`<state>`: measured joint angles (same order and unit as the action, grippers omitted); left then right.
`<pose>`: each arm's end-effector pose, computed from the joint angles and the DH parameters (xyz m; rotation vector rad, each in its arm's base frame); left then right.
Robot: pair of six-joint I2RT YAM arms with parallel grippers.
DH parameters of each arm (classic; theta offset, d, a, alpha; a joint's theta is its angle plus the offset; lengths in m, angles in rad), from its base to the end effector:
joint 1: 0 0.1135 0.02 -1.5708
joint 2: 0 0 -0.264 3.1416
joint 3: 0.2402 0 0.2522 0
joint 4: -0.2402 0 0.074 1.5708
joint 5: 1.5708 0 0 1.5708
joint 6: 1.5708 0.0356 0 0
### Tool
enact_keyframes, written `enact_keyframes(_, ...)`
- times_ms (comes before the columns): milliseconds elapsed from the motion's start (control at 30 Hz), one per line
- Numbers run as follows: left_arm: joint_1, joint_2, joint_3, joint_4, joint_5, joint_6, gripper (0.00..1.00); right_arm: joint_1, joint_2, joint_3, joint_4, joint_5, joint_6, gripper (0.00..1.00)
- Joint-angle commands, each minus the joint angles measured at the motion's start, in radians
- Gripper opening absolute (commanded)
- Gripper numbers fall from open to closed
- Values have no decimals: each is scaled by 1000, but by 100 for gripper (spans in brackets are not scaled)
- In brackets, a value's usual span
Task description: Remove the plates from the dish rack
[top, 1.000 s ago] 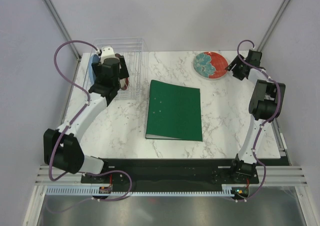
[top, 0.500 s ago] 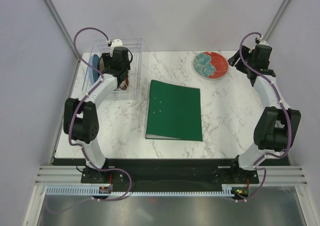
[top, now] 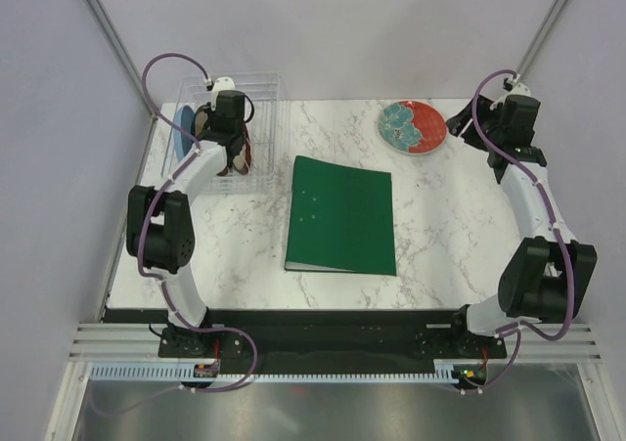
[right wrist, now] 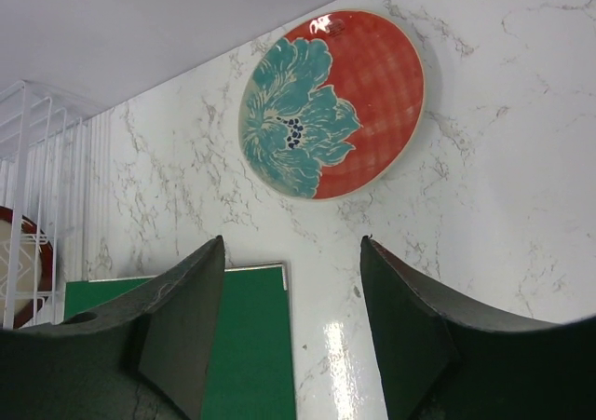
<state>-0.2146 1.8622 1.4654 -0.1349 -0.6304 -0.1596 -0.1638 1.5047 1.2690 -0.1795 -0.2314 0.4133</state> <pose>0.4281 -0.0718 0.2749 -0.3153 1.9933 0.4245 0.3508 -0.0497 0.3342 0.4216 1.9502 0.3908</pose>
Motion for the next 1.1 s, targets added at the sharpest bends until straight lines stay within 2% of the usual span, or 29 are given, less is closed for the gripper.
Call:
enact_keyframes(0, 9, 22, 46, 0, 12, -14, 3, -3, -43, -37, 11, -19, -18, 67)
enact_keyframes(267, 0, -27, 52, -19, -6, -40, 2, 1, -41, -72, 14, -37, -11, 65)
enact_keyframes(400, -8, -43, 81, -19, -109, -8, 2, 3, -50, -86, 14, -37, -13, 65)
enact_keyframes(500, -22, -35, 121, -17, -223, 69, 2, 6, -60, -95, 12, -37, -13, 66)
enact_keyframes(633, -34, -21, 153, 0, -304, 133, 2, 7, -63, -103, 12, -42, -13, 66)
enact_keyframes(1067, -49, -78, 170, 38, -313, 221, 2, 14, -69, -126, 12, -51, -13, 66)
